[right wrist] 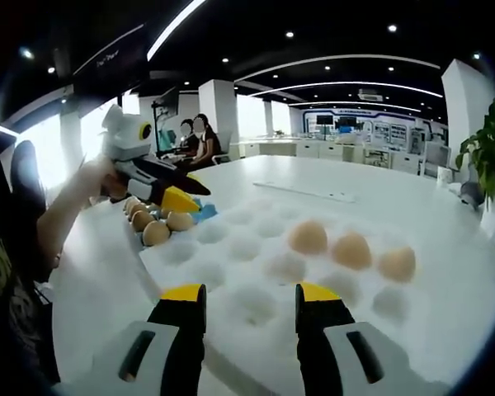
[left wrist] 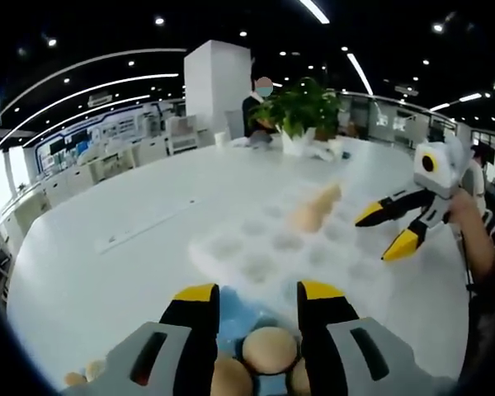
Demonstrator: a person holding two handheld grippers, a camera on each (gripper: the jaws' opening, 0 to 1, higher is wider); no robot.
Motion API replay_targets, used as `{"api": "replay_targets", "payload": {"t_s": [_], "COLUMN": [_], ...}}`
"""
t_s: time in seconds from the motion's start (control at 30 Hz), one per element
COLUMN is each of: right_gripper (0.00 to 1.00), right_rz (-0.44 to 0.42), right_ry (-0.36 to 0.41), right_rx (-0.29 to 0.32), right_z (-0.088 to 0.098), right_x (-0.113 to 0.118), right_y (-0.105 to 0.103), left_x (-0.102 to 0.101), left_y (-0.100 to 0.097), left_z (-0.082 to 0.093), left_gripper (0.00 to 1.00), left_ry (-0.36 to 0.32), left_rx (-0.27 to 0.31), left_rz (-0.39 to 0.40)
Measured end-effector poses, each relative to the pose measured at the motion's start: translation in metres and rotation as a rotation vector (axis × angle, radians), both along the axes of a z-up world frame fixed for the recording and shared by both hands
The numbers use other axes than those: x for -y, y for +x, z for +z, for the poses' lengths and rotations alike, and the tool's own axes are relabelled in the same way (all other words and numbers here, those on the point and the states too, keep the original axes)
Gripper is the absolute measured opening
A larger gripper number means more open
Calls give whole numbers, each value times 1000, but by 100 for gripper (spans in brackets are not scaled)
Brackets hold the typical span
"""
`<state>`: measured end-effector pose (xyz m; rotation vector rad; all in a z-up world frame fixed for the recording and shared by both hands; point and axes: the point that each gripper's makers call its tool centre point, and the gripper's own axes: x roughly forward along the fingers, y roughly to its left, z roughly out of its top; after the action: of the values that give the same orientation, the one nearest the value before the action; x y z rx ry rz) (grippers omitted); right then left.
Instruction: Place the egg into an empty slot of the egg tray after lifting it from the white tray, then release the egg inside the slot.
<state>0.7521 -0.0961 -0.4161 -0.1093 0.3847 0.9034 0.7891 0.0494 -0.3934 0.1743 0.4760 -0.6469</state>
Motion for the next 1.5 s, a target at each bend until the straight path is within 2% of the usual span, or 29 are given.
{"api": "replay_targets", "payload": {"t_s": [0.4, 1.0, 1.5], "right_gripper": [45, 45, 45], "right_rz": [-13, -39, -56], "right_ry": [7, 28, 50], "right_rx": [0, 3, 6], "right_z": [-1, -2, -1], "right_x": [8, 25, 36], "right_y": [-2, -2, -2], "left_x": [16, 38, 56], "left_y": [7, 2, 8], "left_z": [-2, -5, -7], "left_gripper": [38, 38, 38], "left_ry": [4, 13, 23], "left_rx": [-6, -11, -19], "left_rz": [-26, -55, -84]}}
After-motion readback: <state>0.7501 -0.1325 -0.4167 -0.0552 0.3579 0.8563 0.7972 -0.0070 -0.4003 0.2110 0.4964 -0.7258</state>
